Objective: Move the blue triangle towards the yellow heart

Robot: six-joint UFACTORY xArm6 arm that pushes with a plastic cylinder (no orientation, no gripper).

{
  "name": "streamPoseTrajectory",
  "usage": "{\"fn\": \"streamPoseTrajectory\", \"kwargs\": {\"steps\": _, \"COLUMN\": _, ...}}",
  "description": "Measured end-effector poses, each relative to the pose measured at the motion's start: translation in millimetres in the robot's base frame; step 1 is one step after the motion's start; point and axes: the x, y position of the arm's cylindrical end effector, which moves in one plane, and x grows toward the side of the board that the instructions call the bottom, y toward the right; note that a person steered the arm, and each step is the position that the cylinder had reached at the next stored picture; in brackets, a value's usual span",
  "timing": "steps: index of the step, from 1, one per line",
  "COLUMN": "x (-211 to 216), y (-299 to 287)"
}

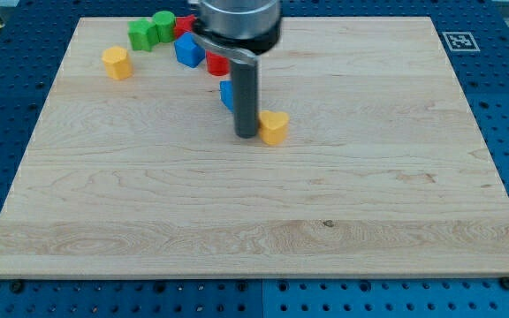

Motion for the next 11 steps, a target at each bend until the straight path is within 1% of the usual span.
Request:
{"fn": "streamPoseTrajectory", "kwargs": {"steps": 1, "x": -0.7, "y": -29.2}}
{"fn": "streamPoseTrajectory", "kwargs": {"steps": 2, "x": -25.3, "y": -95.3}}
{"fn": "streamPoseTrajectory", "kwargs": {"steps": 3, "x": -60.7, "y": -111.3}}
{"fn": "streamPoseTrajectory", "kwargs": {"steps": 4, "x": -59.6, "y": -62.6}}
{"fn": "streamPoseTrajectory", "kwargs": {"steps": 5, "x": -44.2, "y": 17.6}}
{"fn": "streamPoseTrajectory", "kwargs": {"steps": 6, "x": -45.0, "y": 24.6}}
{"fn": "streamPoseTrajectory", "kwargs": {"steps": 7, "x": -63.6, "y": -2.8}}
{"fn": "streamPoseTrajectory", "kwargs": {"steps": 8, "x": -91.9, "y": -2.9}}
{"fn": "streamPoseTrajectory", "kwargs": {"steps": 9, "x": -91.5, "y": 22.8}}
{"fn": "streamPoseTrajectory", "kwargs": {"steps": 10, "x": -55.4, "y": 68.3}}
{"fn": "streamPoseTrajectory", "kwargs": {"steps": 11, "x": -44.1, "y": 77.4}}
